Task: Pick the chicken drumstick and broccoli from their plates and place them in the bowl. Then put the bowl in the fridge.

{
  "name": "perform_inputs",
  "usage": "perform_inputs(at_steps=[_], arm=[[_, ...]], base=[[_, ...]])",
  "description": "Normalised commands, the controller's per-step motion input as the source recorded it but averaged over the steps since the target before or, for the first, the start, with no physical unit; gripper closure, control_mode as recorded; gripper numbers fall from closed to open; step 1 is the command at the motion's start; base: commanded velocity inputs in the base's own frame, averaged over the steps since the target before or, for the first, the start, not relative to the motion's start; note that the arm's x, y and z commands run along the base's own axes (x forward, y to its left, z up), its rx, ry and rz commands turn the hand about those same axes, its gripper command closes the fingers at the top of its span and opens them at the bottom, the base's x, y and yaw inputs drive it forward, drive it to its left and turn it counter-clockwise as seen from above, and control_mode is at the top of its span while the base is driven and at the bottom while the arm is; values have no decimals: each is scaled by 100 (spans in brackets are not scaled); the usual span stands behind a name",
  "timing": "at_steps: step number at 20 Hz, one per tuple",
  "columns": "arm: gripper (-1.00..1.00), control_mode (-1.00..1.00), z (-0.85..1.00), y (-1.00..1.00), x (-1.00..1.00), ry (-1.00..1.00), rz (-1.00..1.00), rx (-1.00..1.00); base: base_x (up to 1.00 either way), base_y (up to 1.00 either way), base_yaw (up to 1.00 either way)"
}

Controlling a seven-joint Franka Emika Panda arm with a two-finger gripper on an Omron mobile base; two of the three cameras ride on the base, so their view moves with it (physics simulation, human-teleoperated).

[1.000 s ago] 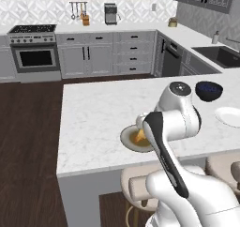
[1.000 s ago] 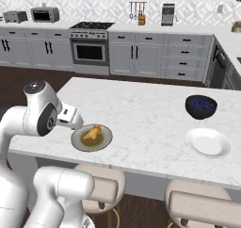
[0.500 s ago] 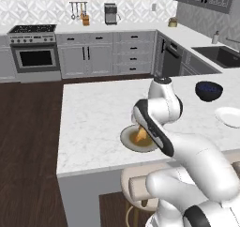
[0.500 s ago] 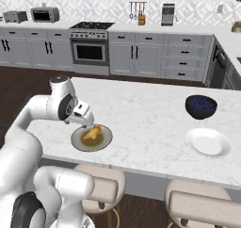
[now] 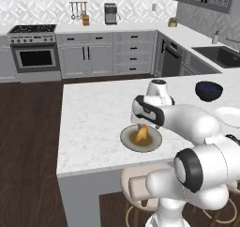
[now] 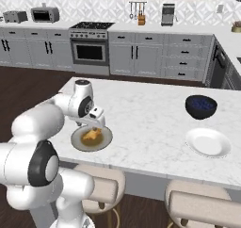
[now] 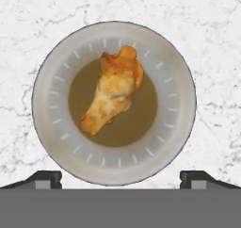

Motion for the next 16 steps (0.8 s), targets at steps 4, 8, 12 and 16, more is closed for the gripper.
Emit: perform_inputs(at_steps=[4,8,12,16], arm=[[-100,-100,-36,0,80,18,0,0],[-100,-100,-43,0,56,8,0,0],[-100,-100,-44,0,10,7,0,0],[-100,-100,-51,0,1,8,0,0]], base=[[0,0,0],[0,0,0],[0,0,0],[0,0,0]])
